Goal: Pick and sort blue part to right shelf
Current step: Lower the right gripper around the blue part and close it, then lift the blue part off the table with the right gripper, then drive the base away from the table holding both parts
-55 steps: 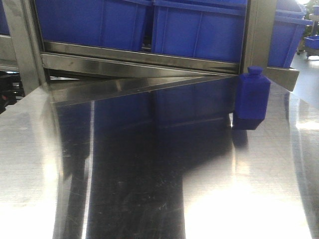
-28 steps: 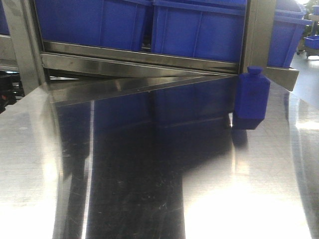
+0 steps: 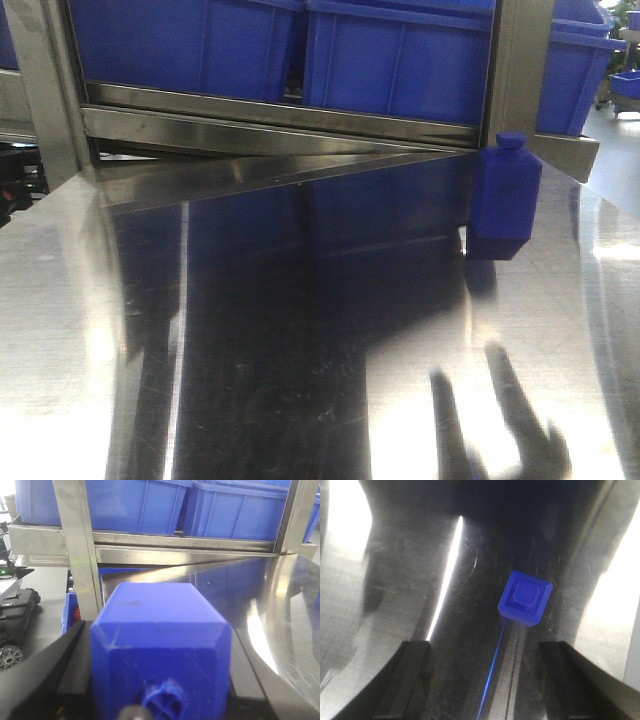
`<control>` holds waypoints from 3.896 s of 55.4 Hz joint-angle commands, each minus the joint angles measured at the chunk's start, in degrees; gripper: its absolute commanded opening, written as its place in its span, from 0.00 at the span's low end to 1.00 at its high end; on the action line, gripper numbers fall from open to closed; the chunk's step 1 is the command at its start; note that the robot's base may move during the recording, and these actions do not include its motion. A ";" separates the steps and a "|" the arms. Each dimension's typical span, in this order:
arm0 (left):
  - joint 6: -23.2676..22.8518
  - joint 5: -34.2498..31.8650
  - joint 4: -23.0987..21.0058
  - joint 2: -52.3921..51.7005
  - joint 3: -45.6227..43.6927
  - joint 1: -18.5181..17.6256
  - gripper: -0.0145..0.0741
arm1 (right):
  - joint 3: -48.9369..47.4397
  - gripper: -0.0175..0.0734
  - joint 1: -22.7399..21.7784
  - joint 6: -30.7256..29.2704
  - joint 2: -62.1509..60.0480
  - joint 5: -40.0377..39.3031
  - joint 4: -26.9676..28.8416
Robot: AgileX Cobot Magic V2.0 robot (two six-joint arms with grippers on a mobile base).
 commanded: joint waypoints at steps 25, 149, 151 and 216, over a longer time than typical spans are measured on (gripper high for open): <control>-0.60 -4.53 0.63 0.52 -1.69 -0.39 0.50 | -17.12 0.80 4.35 16.99 17.79 8.76 -14.08; -5.01 -3.63 8.78 -5.00 -0.38 -0.39 0.50 | 43.68 0.37 5.64 3.68 -34.05 -31.87 -10.36; -5.01 -3.76 9.14 -5.00 -0.38 -0.39 0.50 | 46.59 0.37 5.64 3.68 -37.94 -32.98 -10.90; -5.01 -3.51 9.56 -5.00 -0.38 -0.39 0.50 | 65.50 0.37 5.57 3.73 -85.90 -35.39 -18.06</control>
